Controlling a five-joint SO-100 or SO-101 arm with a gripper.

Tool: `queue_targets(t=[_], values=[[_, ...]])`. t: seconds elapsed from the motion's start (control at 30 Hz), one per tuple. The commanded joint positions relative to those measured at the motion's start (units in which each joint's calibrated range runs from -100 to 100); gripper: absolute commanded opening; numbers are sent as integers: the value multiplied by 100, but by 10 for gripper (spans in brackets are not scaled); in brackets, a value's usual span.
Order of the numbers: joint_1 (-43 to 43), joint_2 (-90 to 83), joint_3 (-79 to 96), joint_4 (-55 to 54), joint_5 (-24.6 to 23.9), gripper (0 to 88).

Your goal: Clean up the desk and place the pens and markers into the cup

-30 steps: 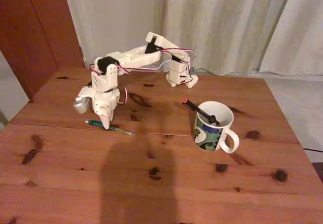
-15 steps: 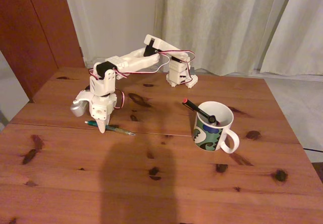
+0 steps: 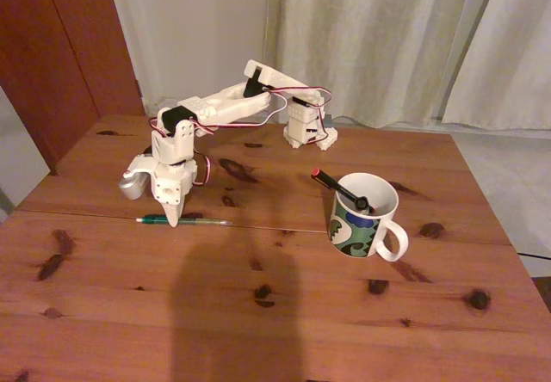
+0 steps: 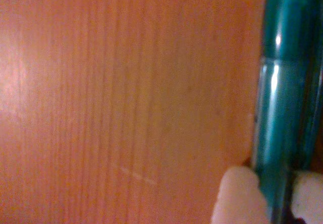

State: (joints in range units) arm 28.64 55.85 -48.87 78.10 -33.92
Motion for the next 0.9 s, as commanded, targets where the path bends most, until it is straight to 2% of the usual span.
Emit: queue_targets(t=[0.0, 0.87], values=[[-13, -103, -189, -29, 18, 9], [-86, -111, 244, -55, 60, 9]])
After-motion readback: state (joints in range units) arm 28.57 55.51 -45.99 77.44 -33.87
